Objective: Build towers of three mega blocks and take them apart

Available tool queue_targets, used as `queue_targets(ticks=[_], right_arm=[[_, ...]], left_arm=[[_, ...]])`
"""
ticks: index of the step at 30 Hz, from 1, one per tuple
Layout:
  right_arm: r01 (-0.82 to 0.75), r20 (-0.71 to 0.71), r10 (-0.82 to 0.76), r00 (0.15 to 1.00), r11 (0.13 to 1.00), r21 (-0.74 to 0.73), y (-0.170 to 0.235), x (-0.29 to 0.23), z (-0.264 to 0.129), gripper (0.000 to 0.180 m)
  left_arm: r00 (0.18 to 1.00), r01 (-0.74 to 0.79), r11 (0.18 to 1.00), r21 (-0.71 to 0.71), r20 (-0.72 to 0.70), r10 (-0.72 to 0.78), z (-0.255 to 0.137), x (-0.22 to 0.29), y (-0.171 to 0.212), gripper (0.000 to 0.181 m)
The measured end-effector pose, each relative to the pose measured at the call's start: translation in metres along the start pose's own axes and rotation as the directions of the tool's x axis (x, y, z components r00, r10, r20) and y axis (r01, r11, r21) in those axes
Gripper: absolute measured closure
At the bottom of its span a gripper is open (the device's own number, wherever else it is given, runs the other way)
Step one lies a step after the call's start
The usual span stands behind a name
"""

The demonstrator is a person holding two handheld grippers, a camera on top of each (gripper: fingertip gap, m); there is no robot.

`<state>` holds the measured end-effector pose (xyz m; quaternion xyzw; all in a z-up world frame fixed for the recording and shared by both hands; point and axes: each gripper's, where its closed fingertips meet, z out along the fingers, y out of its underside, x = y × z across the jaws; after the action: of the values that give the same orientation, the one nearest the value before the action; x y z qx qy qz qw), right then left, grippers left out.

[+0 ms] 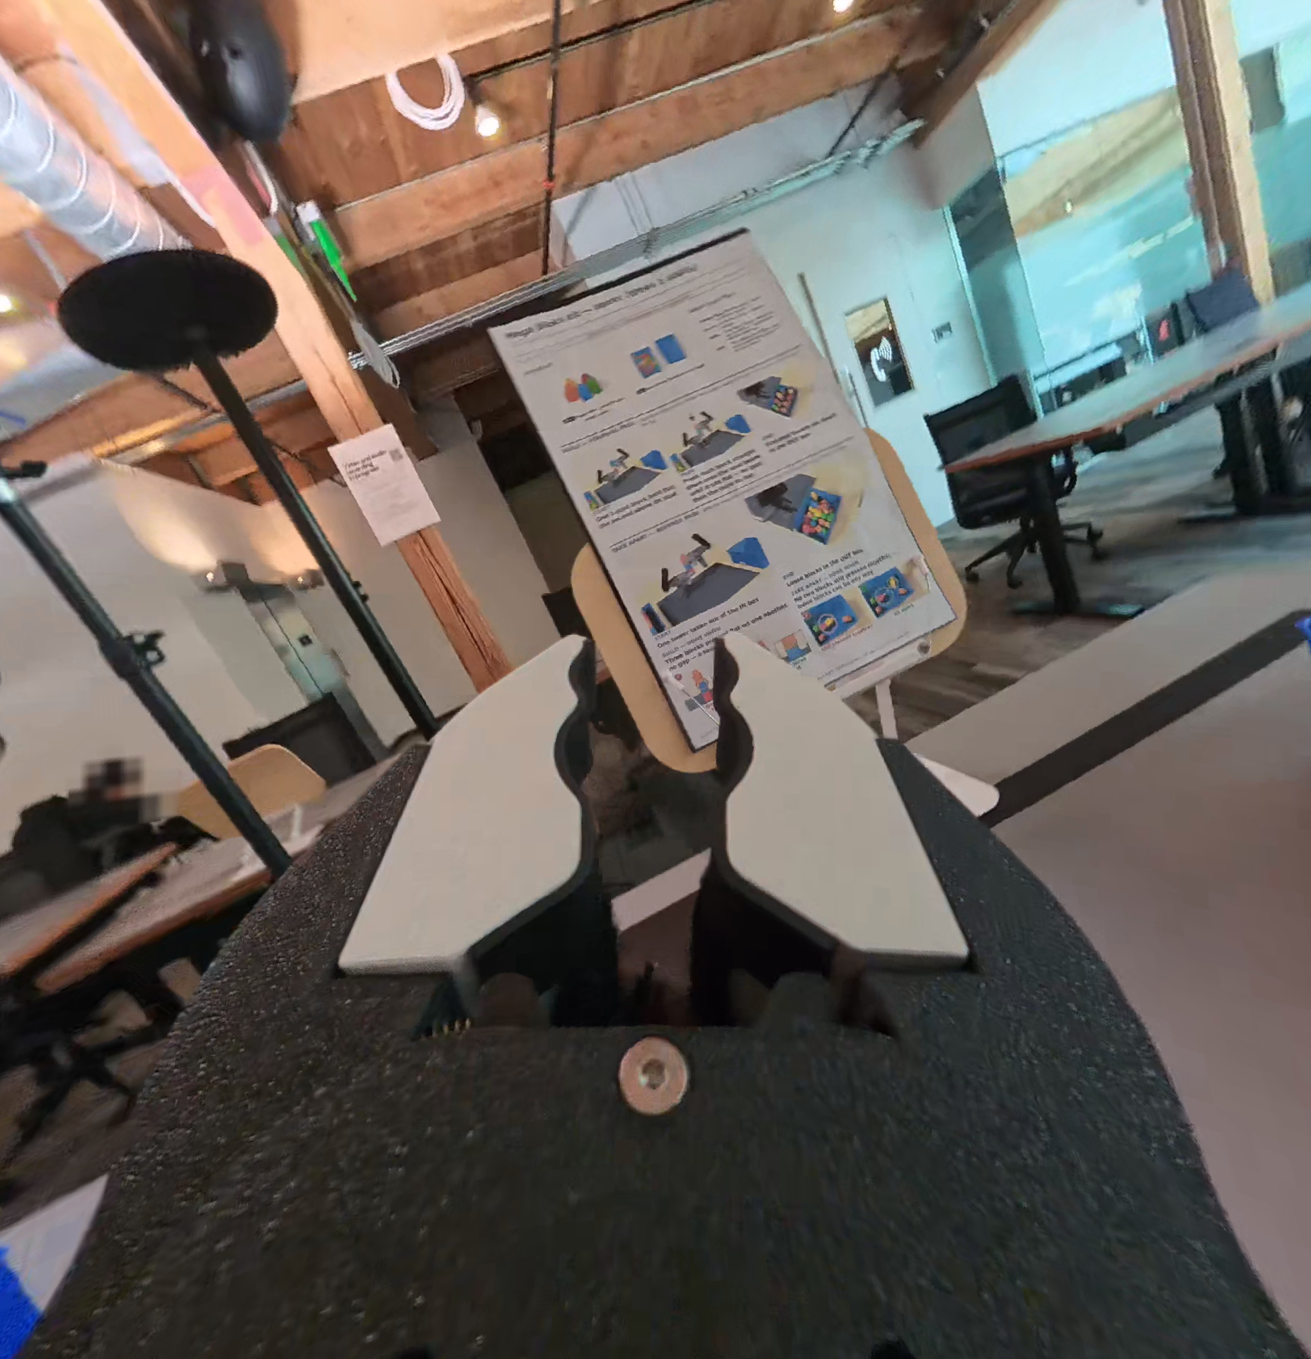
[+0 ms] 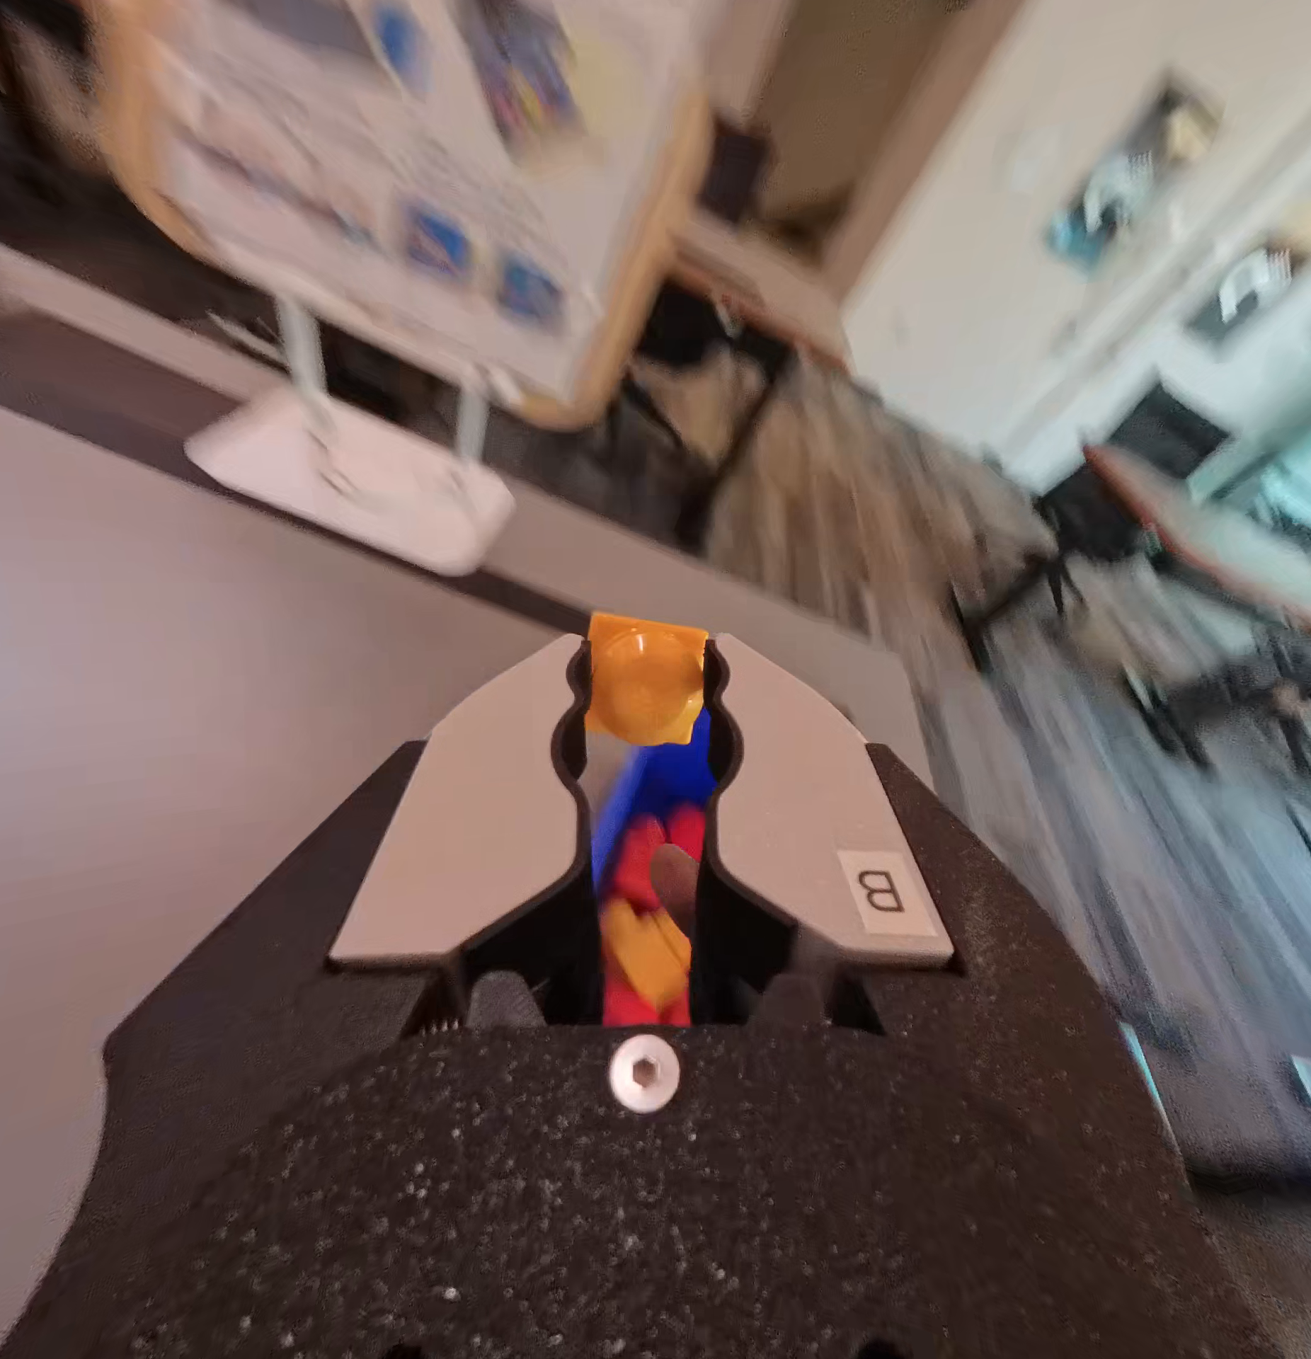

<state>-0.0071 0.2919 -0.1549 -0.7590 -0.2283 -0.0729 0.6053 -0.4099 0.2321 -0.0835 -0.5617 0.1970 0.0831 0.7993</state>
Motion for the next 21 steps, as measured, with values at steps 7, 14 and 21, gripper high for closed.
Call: queue_targets(ticks=[7, 14, 21], right_arm=[[-0.145, -0.015, 0.183, 0.983, 0.722, -0.677, 0.191, 0.035, -0.032, 0.151], [-0.107, 0.084, 0.300, 0.950, 0.567, -0.817, 0.230, 0.004, -0.020, 0.151], [-0.037, 0.177, 0.269, 0.947, 0.636, -0.771, 0.239, -0.004, 0.011, 0.151]], left_arm=[[0.960, 0.271, 0.959, 0.087, 0.045, -0.275, -0.026, -0.050, 0.004, 0.152], [0.955, 0.288, 0.953, 0.091, 0.045, -0.292, -0.030, -0.055, 0.008, 0.152], [0.959, 0.278, 0.957, 0.088, 0.030, -0.281, -0.027, -0.051, 0.008, 0.152]])
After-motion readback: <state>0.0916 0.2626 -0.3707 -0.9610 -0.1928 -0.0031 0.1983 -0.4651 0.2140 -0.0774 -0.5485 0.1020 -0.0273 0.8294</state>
